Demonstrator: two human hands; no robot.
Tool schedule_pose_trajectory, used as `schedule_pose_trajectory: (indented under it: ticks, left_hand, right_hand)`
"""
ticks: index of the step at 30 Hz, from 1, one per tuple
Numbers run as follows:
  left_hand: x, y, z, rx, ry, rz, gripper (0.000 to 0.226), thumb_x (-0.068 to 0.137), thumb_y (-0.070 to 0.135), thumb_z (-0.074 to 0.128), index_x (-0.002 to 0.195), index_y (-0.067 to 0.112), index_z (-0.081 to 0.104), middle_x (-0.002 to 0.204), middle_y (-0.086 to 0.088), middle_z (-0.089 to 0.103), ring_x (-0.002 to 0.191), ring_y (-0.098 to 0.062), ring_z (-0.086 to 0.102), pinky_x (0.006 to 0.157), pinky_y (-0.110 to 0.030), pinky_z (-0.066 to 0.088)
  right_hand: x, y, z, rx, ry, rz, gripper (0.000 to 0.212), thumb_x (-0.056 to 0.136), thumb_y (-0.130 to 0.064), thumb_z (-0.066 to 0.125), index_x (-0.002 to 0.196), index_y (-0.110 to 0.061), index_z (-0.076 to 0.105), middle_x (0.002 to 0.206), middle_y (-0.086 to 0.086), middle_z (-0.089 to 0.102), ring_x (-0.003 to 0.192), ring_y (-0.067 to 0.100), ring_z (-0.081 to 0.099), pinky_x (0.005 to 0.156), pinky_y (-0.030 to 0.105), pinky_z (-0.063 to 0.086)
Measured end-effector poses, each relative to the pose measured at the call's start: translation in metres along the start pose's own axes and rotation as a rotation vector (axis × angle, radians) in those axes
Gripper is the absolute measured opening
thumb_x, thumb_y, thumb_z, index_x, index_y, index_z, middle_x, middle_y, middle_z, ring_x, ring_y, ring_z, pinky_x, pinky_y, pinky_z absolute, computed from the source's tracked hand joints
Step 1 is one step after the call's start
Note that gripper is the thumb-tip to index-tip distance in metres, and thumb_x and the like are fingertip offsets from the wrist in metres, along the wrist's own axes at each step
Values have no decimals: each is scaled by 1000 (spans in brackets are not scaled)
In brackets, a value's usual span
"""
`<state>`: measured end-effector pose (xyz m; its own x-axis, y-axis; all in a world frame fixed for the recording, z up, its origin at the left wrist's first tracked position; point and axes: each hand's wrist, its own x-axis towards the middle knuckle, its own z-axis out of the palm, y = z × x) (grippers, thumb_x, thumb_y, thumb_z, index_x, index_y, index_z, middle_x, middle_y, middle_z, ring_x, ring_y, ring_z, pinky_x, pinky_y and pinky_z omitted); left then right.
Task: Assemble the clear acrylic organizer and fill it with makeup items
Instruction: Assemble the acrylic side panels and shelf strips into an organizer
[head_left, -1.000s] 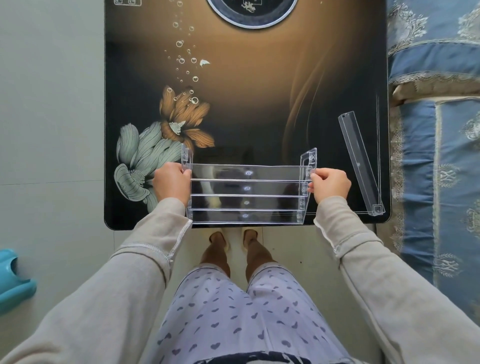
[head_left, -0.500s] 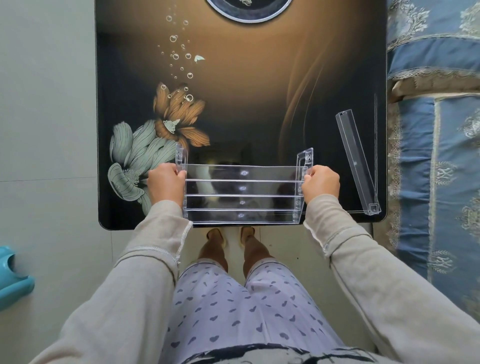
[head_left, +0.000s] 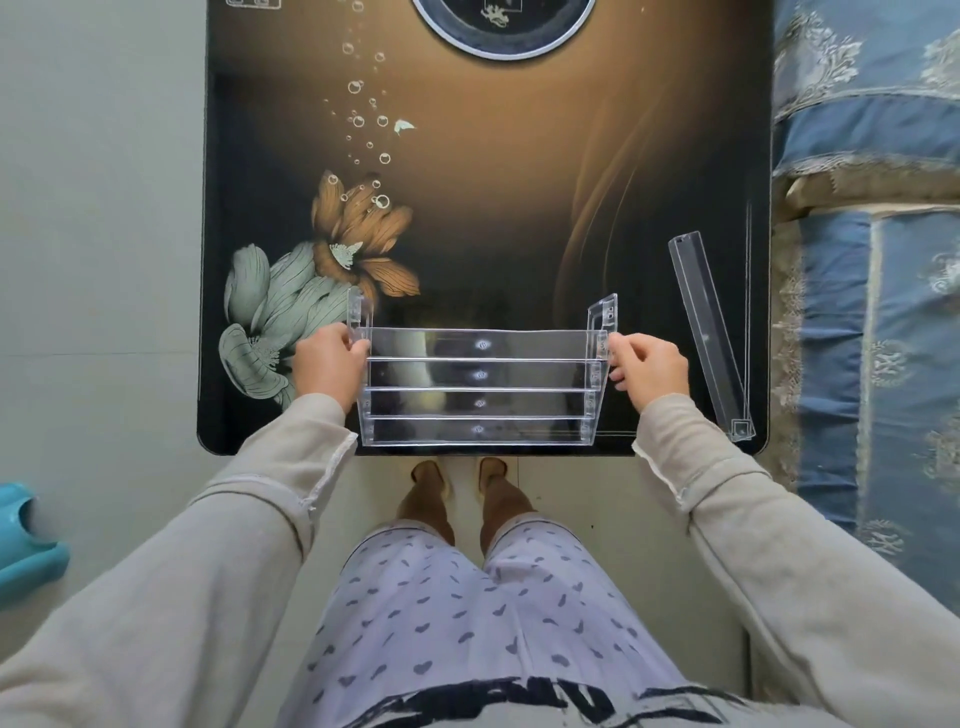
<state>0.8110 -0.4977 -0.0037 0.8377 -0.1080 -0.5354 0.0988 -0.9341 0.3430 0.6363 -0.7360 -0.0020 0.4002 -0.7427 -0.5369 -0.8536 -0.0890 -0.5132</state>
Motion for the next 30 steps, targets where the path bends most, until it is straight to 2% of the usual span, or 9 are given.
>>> schedule_pose_trajectory:
  ticks: [1, 3, 5, 7, 11, 15, 21, 27, 30]
  left_hand:
    - [0, -2, 0, -13, -6, 1, 25, 90, 19, 55, 100, -1, 66, 101, -24, 68, 96, -36, 61, 83, -37, 46]
    - [-2, -4, 1, -34, -12, 6, 25, 91, 20, 53, 102, -1, 64, 103, -23, 68, 97, -36, 61, 85, -38, 45]
    - [-7, -4, 3, -77, -2, -2, 24, 92, 18, 51, 103, 0, 62, 106, -22, 67, 99, -36, 59, 86, -38, 44]
    - [-12, -3, 8, -125, 26, -18, 22, 93, 15, 48, 105, 1, 60, 108, -22, 66, 101, -35, 58, 86, -37, 43]
    - [-19, 1, 15, -213, 74, -80, 30, 94, 13, 44, 119, 6, 57, 119, -19, 63, 111, -35, 55, 95, -37, 41]
    - [-19, 3, 17, -234, 96, -106, 30, 93, 11, 44, 119, 8, 59, 118, -18, 64, 110, -33, 56, 96, -36, 42]
    - [-19, 5, 19, -256, 104, -139, 32, 93, 12, 44, 121, 10, 58, 119, -18, 63, 111, -33, 56, 97, -37, 42]
    - [-18, 4, 16, -227, 78, -125, 32, 94, 12, 43, 123, 10, 57, 118, -18, 63, 109, -33, 57, 95, -37, 44]
    - [-19, 5, 12, -167, 37, -104, 32, 96, 13, 40, 125, 10, 53, 120, -18, 62, 110, -35, 56, 95, -40, 43]
  right_hand:
    - [3, 6, -6, 63, 16, 32, 31, 92, -24, 50, 91, 1, 68, 70, 5, 61, 55, 12, 54, 69, 31, 52]
    - [12, 19, -20, 61, 90, 90, 32, 92, -24, 49, 98, 2, 67, 79, 8, 62, 63, 19, 58, 83, 38, 50]
    - [24, 34, -35, -58, 212, 144, 29, 89, -19, 53, 110, -1, 63, 106, 17, 62, 95, 30, 60, 97, 36, 42]
    - [34, 46, -48, -138, 301, 182, 37, 87, -14, 58, 121, -2, 55, 128, 21, 50, 116, 34, 50, 99, 35, 38]
    - [46, 64, -60, -313, 238, 207, 58, 82, -17, 66, 133, -4, 41, 138, 21, 39, 128, 36, 37, 105, 43, 32]
    - [56, 71, -56, -402, 130, 229, 66, 81, -20, 68, 137, -5, 36, 139, 22, 40, 130, 38, 36, 106, 45, 31]
    - [65, 72, -46, -407, 138, 262, 46, 86, -10, 59, 129, -5, 42, 133, 21, 44, 124, 39, 42, 99, 47, 40]
    - [69, 70, -45, -343, 138, 275, 41, 85, -7, 58, 124, -4, 47, 131, 22, 45, 122, 39, 44, 98, 43, 41]
    - [61, 60, -44, -230, 149, 208, 41, 85, -8, 58, 124, -4, 48, 131, 21, 43, 116, 38, 49, 99, 38, 40]
